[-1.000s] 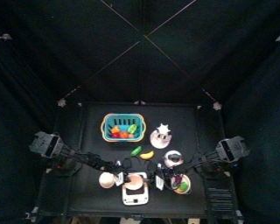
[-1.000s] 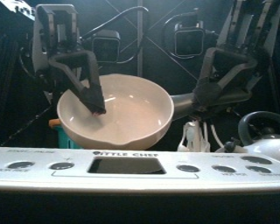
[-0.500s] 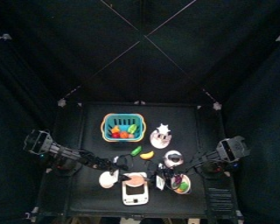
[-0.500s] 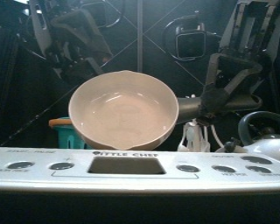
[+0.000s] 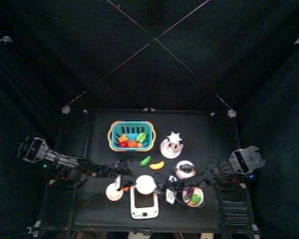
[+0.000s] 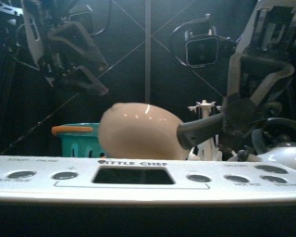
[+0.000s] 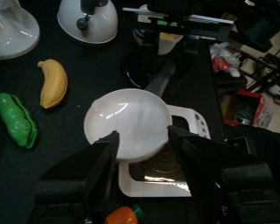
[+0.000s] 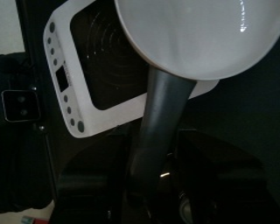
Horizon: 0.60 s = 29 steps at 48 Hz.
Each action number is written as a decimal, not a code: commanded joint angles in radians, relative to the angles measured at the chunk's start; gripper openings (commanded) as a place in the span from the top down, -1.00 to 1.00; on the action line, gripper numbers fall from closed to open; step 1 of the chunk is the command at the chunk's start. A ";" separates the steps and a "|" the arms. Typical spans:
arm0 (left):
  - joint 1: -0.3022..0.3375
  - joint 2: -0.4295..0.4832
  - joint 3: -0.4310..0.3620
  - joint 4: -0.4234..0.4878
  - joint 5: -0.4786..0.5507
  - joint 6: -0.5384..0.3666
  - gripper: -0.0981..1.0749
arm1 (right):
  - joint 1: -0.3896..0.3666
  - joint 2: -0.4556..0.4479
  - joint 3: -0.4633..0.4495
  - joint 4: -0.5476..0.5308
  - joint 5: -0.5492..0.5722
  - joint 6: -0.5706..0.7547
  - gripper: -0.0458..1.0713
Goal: Place pan onto stove
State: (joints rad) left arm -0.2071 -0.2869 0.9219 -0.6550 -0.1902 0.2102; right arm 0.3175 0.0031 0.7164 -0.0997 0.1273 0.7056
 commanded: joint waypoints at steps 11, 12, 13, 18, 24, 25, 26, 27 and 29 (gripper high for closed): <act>0.003 -0.009 0.000 -0.021 -0.009 0.000 -0.63 | 0.009 0.011 -0.049 -0.014 0.034 -0.003 -0.12; 0.005 -0.008 0.000 -0.023 -0.009 0.000 -0.63 | 0.011 0.015 -0.051 -0.015 0.034 -0.002 -0.10; 0.005 -0.008 0.000 -0.021 -0.009 0.000 -0.63 | 0.015 0.018 -0.052 -0.014 0.037 -0.002 -0.09; 0.003 -0.008 0.000 -0.023 -0.008 0.000 -0.63 | 0.048 0.020 -0.058 -0.009 0.048 -0.002 -0.07; 0.005 -0.008 0.002 -0.023 -0.008 0.000 -0.63 | 0.077 0.011 -0.072 -0.009 0.048 0.002 -0.07; 0.005 -0.008 0.002 -0.023 -0.008 0.000 -0.63 | 0.077 0.009 -0.074 -0.008 0.049 0.003 -0.07; 0.006 -0.008 0.002 -0.021 -0.008 0.000 -0.63 | 0.075 0.008 -0.074 -0.008 0.051 0.003 -0.07; 0.006 -0.008 0.002 -0.021 -0.008 0.000 -0.63 | 0.074 0.008 -0.072 -0.008 0.054 0.003 -0.07; 0.006 -0.008 0.003 -0.021 -0.008 0.000 -0.63 | 0.072 0.006 -0.072 -0.008 0.063 0.003 -0.07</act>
State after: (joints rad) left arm -0.2040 -0.2853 0.9342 -0.6780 -0.1902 0.2102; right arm 0.3927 0.0414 0.6627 -0.1089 0.1856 0.7072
